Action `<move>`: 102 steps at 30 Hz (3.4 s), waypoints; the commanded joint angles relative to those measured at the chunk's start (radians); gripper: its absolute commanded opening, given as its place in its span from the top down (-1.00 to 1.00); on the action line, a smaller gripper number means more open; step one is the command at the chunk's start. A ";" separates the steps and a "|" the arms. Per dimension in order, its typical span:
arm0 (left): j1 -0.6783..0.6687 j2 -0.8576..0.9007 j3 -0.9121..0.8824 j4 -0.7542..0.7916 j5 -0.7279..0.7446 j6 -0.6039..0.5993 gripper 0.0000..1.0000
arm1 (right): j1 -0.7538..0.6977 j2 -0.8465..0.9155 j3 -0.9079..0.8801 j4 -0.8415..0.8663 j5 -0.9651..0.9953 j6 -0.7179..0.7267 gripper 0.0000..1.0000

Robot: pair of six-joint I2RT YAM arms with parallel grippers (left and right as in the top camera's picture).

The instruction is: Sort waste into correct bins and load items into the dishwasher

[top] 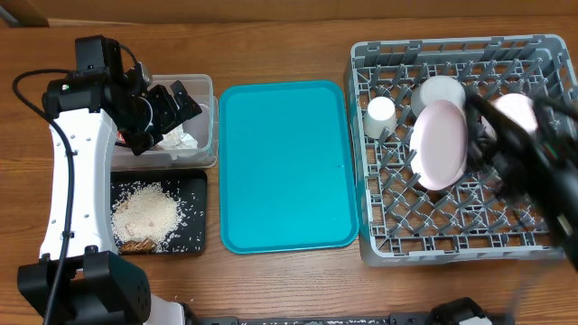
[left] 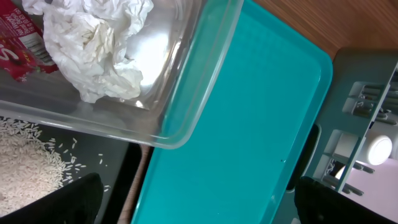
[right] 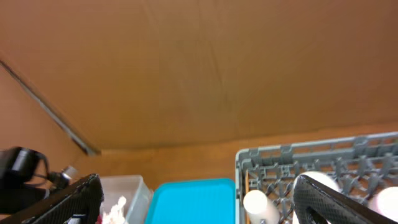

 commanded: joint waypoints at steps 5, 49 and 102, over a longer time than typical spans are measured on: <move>-0.002 -0.028 0.024 0.003 -0.007 -0.006 -1.00 | -0.092 -0.273 -0.201 -0.013 0.017 -0.002 -0.99; -0.002 -0.028 0.024 0.003 -0.007 -0.006 -0.99 | -0.238 -0.906 -1.714 1.056 -0.002 0.005 -1.00; -0.026 -0.180 -0.010 -0.143 -0.081 0.001 -1.00 | -0.237 -0.906 -1.744 0.994 -0.002 0.002 -1.00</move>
